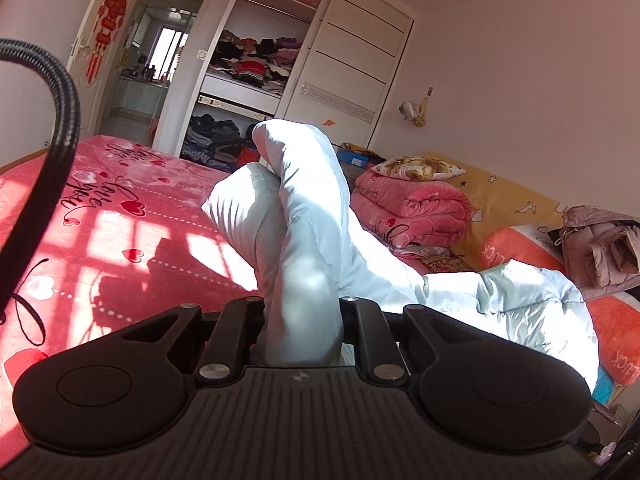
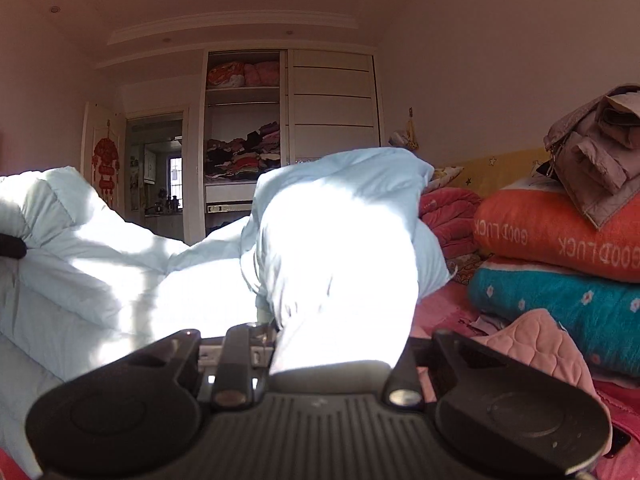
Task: Fold large clothes
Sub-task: 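Carry the held jacket with both grippers toward the pink folded blanket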
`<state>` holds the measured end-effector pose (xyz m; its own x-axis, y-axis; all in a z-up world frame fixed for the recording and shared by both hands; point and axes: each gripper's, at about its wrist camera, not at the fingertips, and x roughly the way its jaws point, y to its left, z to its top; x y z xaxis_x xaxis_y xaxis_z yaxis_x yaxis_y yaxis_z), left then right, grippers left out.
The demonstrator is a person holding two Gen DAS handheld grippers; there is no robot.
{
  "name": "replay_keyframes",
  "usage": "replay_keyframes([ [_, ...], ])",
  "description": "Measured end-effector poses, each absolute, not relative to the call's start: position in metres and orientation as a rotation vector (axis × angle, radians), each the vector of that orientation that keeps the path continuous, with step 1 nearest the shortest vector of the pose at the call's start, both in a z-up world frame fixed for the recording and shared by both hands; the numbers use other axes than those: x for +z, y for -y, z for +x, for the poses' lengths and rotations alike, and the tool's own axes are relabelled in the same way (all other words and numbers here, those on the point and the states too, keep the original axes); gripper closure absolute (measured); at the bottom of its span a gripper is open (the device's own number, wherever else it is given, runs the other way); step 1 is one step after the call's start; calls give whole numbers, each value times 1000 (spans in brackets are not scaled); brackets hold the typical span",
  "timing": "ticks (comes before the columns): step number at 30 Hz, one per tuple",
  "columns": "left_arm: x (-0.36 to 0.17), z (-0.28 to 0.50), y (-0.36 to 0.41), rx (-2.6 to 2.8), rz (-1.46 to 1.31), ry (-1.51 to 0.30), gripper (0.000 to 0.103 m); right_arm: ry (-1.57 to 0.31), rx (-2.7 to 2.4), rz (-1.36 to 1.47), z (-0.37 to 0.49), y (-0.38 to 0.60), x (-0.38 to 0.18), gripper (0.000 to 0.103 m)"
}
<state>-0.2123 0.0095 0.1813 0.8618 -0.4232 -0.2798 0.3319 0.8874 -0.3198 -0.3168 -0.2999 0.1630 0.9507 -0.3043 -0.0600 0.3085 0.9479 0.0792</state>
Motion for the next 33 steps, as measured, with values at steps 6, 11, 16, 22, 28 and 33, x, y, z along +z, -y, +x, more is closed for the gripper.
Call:
replay_keyframes([
  [6, 193, -194, 24, -484, -239, -320, 87, 41, -384, 114, -329, 346, 185, 78],
  [11, 199, -173, 62, -544, -208, -292, 86, 61, -421, 163, -328, 397, 199, 77],
  [16, 189, -140, 103, -589, -184, -303, 85, 48, -473, 188, -321, 448, 205, 77],
  [22, 161, -97, 154, -605, -175, -358, 84, -11, -537, 214, -309, 489, 187, 77],
  [28, 111, -64, 190, -593, -109, -458, 83, -131, -590, 241, -291, 520, 152, 77],
  [33, 65, -42, 204, -556, -59, -560, 83, -243, -604, 297, -276, 538, 116, 73],
])
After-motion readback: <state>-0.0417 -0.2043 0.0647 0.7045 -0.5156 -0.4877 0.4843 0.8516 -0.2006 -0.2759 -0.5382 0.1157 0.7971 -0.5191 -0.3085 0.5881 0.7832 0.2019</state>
